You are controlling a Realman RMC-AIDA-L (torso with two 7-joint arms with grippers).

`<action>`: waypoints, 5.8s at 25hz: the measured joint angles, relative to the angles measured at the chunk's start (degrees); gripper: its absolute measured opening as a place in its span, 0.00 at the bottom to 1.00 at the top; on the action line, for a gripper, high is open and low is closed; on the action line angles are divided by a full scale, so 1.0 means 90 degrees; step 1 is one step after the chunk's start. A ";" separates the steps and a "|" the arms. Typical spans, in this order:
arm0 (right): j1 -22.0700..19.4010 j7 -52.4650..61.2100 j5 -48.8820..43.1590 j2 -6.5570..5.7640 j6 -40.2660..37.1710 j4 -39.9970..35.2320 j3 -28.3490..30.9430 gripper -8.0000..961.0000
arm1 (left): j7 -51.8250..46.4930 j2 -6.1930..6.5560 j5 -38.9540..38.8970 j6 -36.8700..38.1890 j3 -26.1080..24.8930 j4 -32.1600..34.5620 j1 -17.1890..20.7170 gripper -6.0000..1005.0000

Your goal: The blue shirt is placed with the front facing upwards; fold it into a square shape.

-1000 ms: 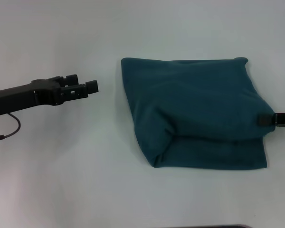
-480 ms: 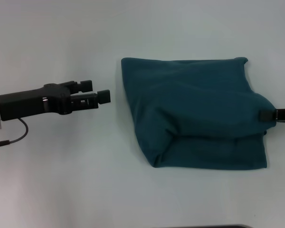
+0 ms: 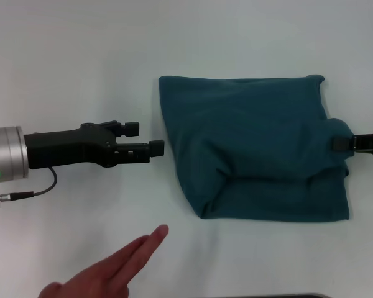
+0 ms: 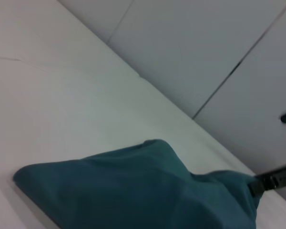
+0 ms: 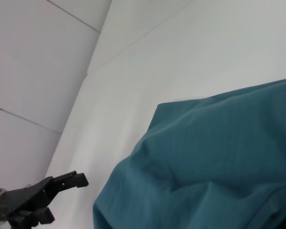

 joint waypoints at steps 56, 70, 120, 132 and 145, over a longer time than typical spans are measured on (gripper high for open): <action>0.0179 0.0277 0.0016 0.0109 -0.0219 -0.0009 0.0164 0.07 | 0.2052 0.0009 -0.0564 -0.0564 0.1216 0.1084 -0.0285 0.96; 0.0179 0.0322 0.0016 0.0117 -0.0233 -0.0009 0.0166 0.07 | 0.0902 0.0015 -0.0326 -0.0404 0.1316 0.0392 -0.0267 0.96; 0.0230 0.0363 0.0016 0.0137 -0.0242 -0.0009 0.0195 0.08 | -0.0133 -0.0005 -0.0253 -0.1465 0.2545 0.0260 -0.0594 0.96; 0.0238 0.0386 0.0016 0.0137 -0.0242 -0.0009 0.0195 0.09 | -0.0276 0.0007 -0.0257 -0.1679 0.2260 0.0232 -0.0597 0.78; 0.0171 0.0316 0.0013 0.0166 -0.0217 -0.0013 0.0188 0.09 | -0.0305 0.0042 0.0069 -0.1328 0.2231 0.0178 -0.0560 0.40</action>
